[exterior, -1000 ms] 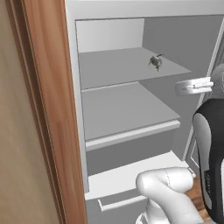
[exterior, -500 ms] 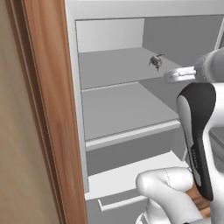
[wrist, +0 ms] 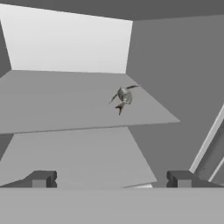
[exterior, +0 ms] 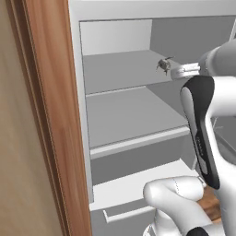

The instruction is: Gather the avocado and tomato from the fridge and place them on a tray on the dining counter. Then gather the fish and chicken drumstick from the fridge and place them on the other tray.

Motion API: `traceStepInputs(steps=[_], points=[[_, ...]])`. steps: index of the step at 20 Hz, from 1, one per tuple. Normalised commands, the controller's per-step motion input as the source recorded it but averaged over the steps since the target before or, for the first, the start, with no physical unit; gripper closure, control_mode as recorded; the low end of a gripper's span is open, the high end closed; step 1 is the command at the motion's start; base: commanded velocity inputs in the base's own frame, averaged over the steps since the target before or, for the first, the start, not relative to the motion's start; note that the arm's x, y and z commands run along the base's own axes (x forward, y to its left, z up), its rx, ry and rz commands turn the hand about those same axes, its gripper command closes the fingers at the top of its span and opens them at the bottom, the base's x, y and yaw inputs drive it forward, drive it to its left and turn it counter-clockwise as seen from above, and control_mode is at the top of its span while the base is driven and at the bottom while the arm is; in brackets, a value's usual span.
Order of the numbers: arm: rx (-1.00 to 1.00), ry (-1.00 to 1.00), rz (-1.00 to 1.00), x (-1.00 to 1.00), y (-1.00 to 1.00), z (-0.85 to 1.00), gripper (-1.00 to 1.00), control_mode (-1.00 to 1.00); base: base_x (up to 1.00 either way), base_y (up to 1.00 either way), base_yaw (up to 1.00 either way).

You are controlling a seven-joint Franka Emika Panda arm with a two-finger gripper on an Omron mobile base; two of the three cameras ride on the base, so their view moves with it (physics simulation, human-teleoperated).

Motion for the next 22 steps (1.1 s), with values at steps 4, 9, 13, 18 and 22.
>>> traceStepInputs(steps=[4, 9, 13, 18, 22], points=[[0.0, 0.0, 0.0, 0.36, -0.24, -0.07, -1.0, -1.0, 0.0, 0.0, 0.0], [0.0, 0.0, 0.0, 0.33, -0.27, -0.07, -1.0, -1.0, 0.0, 0.0, 0.0], [0.0, 0.0, 0.0, 0.38, -0.13, -0.09, -1.0, -1.0, 0.0, 0.0, 0.0], [0.0, 0.0, 0.0, 0.43, -0.08, -0.11, -1.0, -1.0, 0.0, 0.0, 0.0], [0.0, 0.0, 0.0, 0.43, -0.16, -0.04, -1.0, -1.0, 0.0, 0.0, 0.0]])
